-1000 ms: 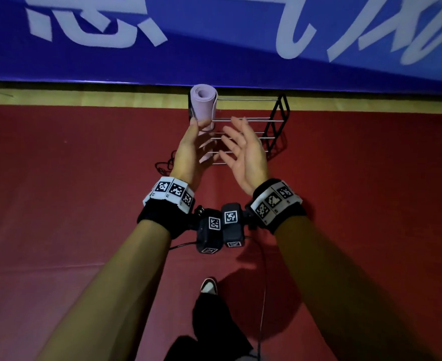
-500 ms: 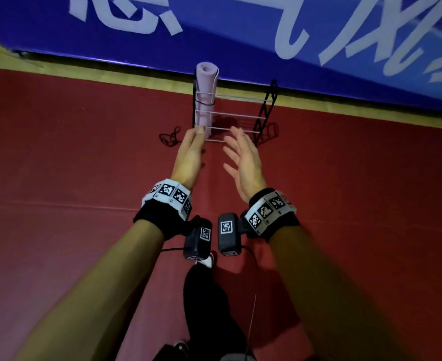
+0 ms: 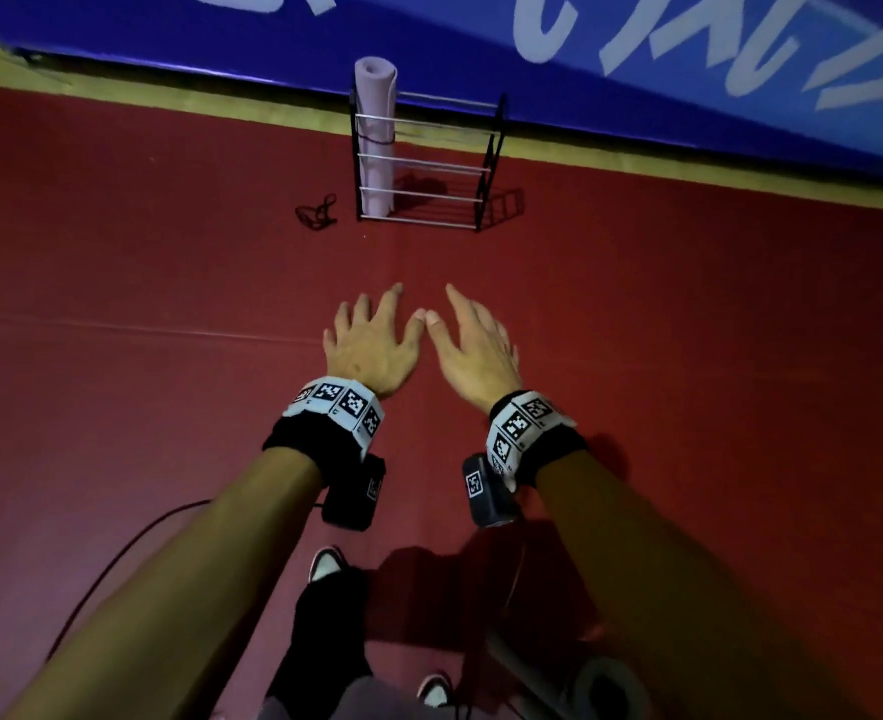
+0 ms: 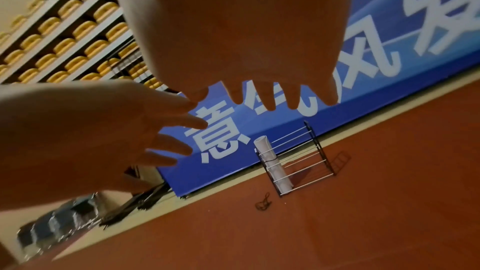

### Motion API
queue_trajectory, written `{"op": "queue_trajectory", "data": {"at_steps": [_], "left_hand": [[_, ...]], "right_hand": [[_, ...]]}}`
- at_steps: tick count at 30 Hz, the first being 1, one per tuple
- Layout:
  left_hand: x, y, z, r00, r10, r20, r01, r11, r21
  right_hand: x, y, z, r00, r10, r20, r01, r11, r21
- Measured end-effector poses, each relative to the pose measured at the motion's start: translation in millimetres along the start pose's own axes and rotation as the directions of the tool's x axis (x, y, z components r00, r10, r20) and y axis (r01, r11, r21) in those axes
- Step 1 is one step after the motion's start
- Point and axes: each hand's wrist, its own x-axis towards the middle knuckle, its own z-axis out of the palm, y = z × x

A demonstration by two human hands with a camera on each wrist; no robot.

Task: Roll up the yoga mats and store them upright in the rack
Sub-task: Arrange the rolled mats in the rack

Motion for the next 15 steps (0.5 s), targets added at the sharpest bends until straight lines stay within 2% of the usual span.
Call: {"op": "queue_trajectory", "data": {"at_steps": [5,11,15], "left_hand": [[-83.8,28.8,34.5,0.999,0.003,0.04,-0.009,0.989,0.151],[-161.4,37.6,52.9,0.999,-0.023,0.032,0.019,0.991,0.129],[-203.0,33.8,61.7,0.998,-0.037,0.049,0.029,0.988,0.151]], "right_hand": [[-82.3,51.6,-29.9,1.0,0.009,0.017,-0.007,0.995,-0.101],[-153.6,84.4,-40.0,0.999,-0.009,0.048,0.014,0.993,-0.121],[-191.6,103.6,-37.7,0.999,-0.028,0.015,0.029,0.995,-0.095]]}}
